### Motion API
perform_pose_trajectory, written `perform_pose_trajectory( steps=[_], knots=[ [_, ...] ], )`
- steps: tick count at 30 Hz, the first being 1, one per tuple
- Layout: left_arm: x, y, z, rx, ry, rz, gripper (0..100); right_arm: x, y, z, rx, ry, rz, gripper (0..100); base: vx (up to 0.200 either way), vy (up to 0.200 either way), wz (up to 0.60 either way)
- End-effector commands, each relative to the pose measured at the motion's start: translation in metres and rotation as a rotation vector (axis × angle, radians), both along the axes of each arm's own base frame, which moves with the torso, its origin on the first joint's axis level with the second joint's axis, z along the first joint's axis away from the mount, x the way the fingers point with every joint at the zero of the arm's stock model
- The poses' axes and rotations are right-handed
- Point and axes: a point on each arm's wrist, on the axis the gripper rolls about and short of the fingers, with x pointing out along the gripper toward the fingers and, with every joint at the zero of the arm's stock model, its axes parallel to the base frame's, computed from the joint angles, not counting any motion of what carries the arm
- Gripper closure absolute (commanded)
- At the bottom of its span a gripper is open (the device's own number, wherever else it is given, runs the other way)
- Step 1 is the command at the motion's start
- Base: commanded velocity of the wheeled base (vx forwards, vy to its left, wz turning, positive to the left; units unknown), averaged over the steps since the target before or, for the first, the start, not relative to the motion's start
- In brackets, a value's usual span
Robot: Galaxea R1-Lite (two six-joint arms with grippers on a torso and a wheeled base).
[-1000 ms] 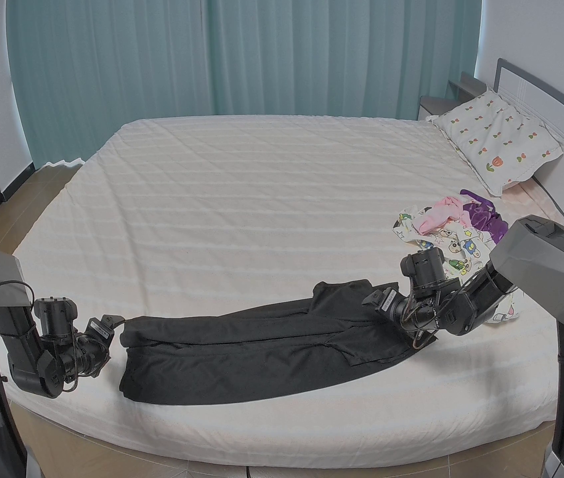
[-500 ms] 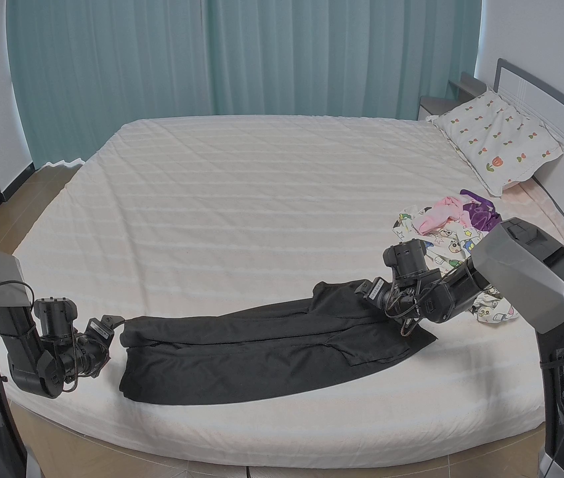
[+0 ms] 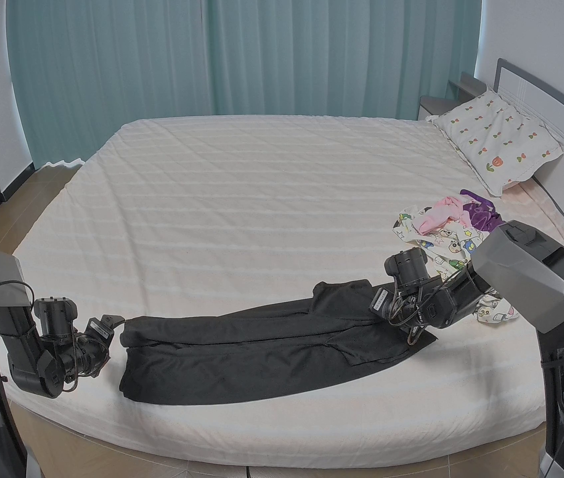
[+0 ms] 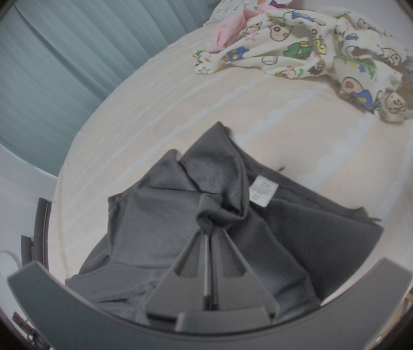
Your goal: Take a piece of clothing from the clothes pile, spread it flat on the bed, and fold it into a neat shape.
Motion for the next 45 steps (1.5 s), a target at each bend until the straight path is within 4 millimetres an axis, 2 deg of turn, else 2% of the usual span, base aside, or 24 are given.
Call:
perform_pose_trajectory(
  steps=[1, 9, 10, 14, 17, 18, 19, 21, 27, 34, 36, 37, 38, 41, 45],
  knots=[
    [0.000, 0.000, 0.000, 0.000, 0.001, 0.001, 0, -0.013, -0.011, 0.013, -0.013, 0.007, 0.012, 100, 0.000, 0.000, 0.00],
    [0.000, 0.000, -0.001, 0.000, 0.002, 0.001, 0, -0.020, -0.011, -0.003, -0.035, 0.016, 0.047, 100, 0.000, 0.000, 0.00],
    [0.000, 0.000, -0.001, 0.000, 0.002, 0.001, 0, -0.020, -0.010, -0.003, -0.036, 0.014, 0.050, 0, 0.000, 0.000, 0.00],
    [0.000, 0.000, -0.001, 0.000, 0.002, 0.001, 0, -0.019, -0.010, -0.004, -0.049, 0.007, 0.069, 0, 0.000, 0.000, 0.00],
    [0.000, 0.000, -0.001, 0.000, 0.002, 0.001, 0, -0.019, -0.011, 0.018, -0.027, -0.049, 0.062, 0, 0.000, 0.000, 0.00],
    [0.000, 0.000, -0.001, 0.000, 0.002, 0.001, 0, -0.019, -0.011, 0.018, -0.027, -0.049, 0.062, 0, 0.000, 0.000, 0.00],
    [0.000, 0.000, -0.001, 0.000, 0.002, 0.001, 0, -0.016, -0.011, 0.035, 0.004, -0.100, 0.064, 0, 0.000, 0.000, 0.00],
    [0.000, 0.000, -0.001, 0.000, 0.002, 0.001, 0, -0.013, -0.010, 0.045, 0.035, -0.139, 0.077, 0, 0.000, 0.000, 0.00],
    [0.000, 0.000, -0.001, 0.001, 0.002, 0.000, 0, 0.003, -0.010, 0.057, 0.088, -0.207, 0.106, 0, 0.000, 0.000, 0.00],
    [0.000, 0.000, -0.001, 0.002, 0.004, -0.002, 0, 0.022, -0.014, 0.042, 0.119, -0.206, 0.127, 0, 0.000, 0.000, 0.00],
    [0.000, 0.000, -0.001, 0.002, 0.004, -0.002, 0, 0.026, -0.013, 0.029, 0.131, -0.186, 0.137, 0, 0.000, 0.000, 0.00],
    [0.000, 0.000, -0.001, 0.002, 0.004, -0.002, 0, 0.026, -0.013, 0.029, 0.131, -0.186, 0.137, 0, 0.000, 0.000, 0.00],
    [0.000, 0.000, -0.001, 0.002, 0.004, -0.002, 0, 0.027, -0.013, 0.014, 0.125, -0.160, 0.141, 0, 0.000, 0.000, 0.00],
    [0.000, 0.000, -0.001, 0.002, 0.004, -0.002, 0, 0.030, -0.011, 0.000, 0.115, -0.143, 0.150, 0, 0.000, 0.000, 0.00],
    [0.000, 0.000, -0.001, 0.002, 0.004, -0.002, 0, 0.037, -0.009, -0.008, 0.118, -0.144, 0.154, 0, 0.000, 0.000, 0.00]
  ],
)
